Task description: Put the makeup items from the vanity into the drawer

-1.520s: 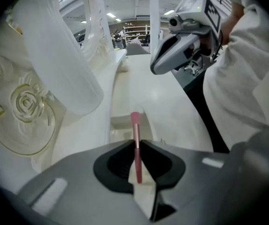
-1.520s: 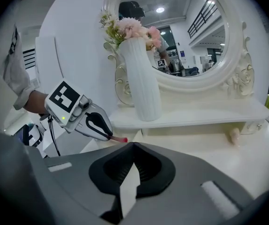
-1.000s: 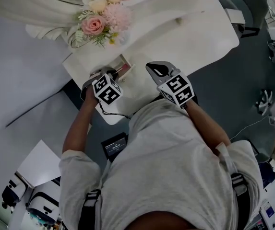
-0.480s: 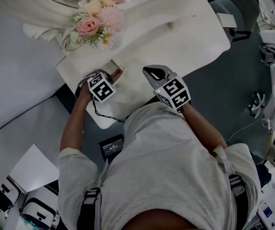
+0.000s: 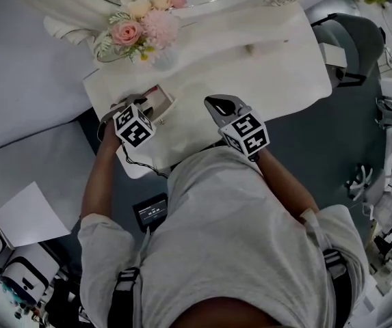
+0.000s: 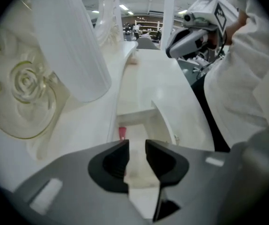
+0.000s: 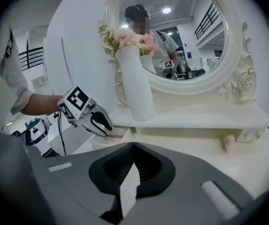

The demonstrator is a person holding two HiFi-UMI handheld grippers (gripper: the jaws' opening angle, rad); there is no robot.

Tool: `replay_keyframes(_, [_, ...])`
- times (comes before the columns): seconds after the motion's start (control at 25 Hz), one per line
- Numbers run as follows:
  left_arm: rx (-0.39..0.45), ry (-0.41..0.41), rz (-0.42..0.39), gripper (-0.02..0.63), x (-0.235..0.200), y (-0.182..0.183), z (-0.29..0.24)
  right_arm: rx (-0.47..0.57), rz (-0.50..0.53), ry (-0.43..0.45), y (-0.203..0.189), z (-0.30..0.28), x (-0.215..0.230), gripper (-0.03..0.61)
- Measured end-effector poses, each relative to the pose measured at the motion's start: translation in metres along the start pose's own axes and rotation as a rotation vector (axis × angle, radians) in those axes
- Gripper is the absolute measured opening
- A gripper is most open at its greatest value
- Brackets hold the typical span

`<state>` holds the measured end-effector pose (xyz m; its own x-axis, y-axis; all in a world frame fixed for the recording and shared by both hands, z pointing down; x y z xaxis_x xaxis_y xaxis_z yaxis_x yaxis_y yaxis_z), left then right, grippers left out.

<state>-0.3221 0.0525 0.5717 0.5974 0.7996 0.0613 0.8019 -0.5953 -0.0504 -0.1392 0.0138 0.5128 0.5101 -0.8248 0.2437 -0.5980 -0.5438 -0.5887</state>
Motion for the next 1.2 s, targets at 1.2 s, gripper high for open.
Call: replay_keyframes(1.2, [0.315, 0.155, 0.59, 0.003, 0.037, 0.294, 0.008, -0.01, 0.091, 0.166, -0.058, 0.06, 0.19, -0.002])
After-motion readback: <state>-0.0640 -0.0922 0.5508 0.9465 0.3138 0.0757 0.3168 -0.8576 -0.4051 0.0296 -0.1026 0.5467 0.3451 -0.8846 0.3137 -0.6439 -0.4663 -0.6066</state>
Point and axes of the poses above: the fingertips, and each gripper's own axes: z backward along the fingers, x to its right, y out of its top, the point moved 3 cm from there along z, backward along the fingers, and after that the axes turned 13 degrees about -x, right-handed, at the moved point
